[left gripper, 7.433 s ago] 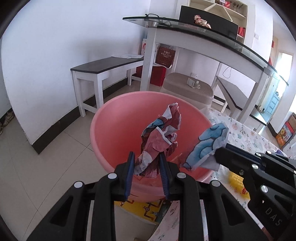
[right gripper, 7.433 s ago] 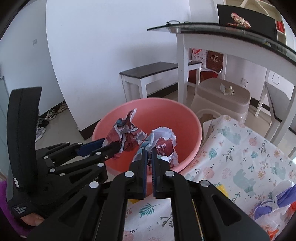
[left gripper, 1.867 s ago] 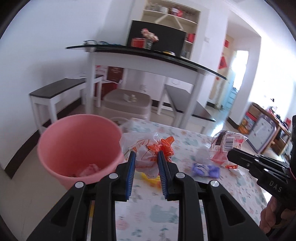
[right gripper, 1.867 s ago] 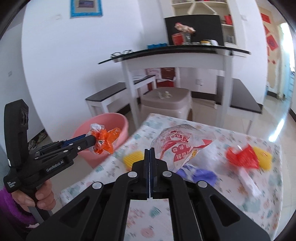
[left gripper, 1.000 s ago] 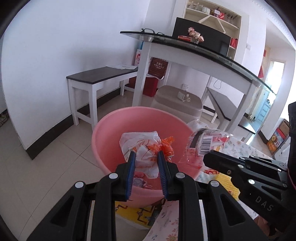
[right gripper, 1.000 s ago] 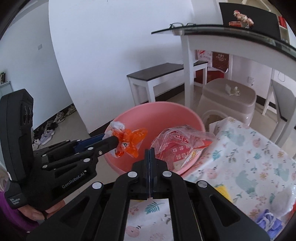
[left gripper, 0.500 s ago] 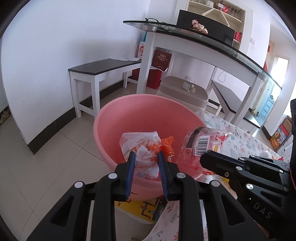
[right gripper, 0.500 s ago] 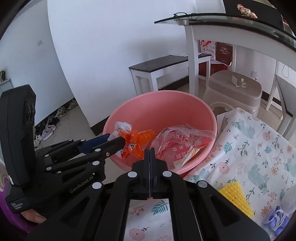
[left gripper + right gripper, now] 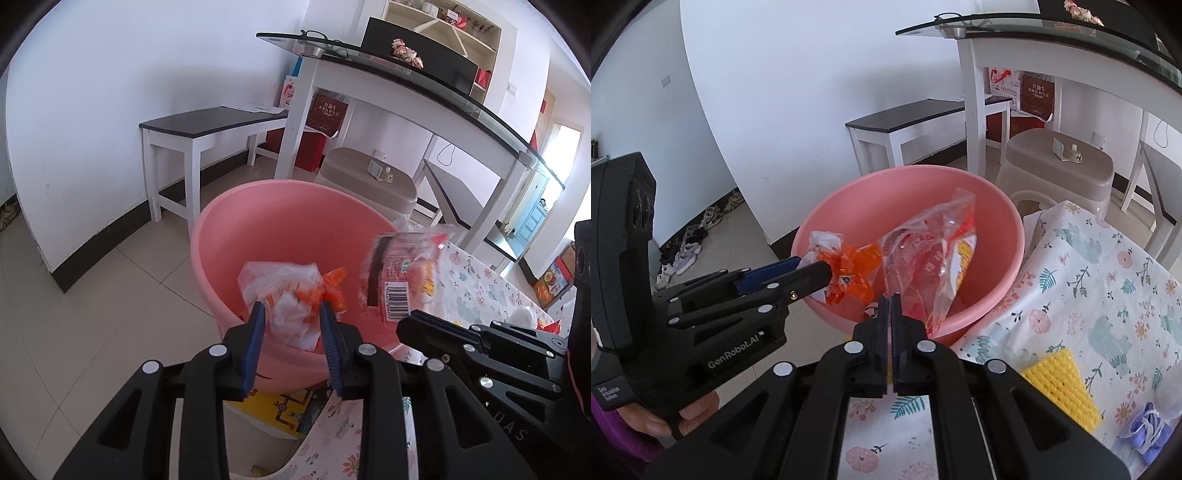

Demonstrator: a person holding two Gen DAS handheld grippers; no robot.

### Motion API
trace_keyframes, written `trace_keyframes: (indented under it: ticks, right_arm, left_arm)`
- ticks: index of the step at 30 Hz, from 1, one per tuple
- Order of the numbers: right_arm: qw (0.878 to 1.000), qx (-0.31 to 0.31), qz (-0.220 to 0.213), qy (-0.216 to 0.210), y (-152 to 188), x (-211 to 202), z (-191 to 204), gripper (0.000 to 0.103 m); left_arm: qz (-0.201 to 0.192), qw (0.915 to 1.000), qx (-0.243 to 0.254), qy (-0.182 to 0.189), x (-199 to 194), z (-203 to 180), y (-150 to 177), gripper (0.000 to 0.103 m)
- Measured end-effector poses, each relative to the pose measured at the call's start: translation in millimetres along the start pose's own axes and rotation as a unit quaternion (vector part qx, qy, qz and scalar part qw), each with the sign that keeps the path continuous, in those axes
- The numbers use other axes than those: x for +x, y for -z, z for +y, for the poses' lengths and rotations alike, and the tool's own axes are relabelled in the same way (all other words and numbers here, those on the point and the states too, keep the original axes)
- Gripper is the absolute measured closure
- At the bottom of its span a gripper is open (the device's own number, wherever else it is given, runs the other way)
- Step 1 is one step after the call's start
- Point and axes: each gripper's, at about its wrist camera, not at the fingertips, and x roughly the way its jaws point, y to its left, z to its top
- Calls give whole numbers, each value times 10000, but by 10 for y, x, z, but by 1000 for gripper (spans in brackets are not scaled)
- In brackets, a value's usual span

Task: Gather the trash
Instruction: 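Open the right gripper to drop the barcode bag into the bucket, then move both grippers back over the table toward the yellow net and purple bundle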

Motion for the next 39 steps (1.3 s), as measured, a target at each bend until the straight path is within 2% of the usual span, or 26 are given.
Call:
trace_keyframes:
  ticks: [1,3,11,25,32,39]
  right_arm:
    - [10000,17,-13,0,7,-7,-8,87]
    - [10000,40,-34,13,25,-21,-14,84]
    - [9999,80,-94,64,47,-68,-34,84]
    - [9997,108,-214,103,101,-220,-29,83]
    - [9988,75,-387,305,216,-455,-16,83]
    - [9965,309,-540,561,402,-772,-144,83]
  left_arm:
    - [4,10000,-8,6,-1,0,-1,72]
    - [16,10000,-21,18,1,-1,-2,71]
    - [35,9999,-48,112,-39,-19,-5,67]
    - [-45,9998,48,172,-188,-86,-14,67]
    - [-104,9993,146,333,-289,-215,-19,67]
    - [-196,9970,429,612,-433,-514,14,67]
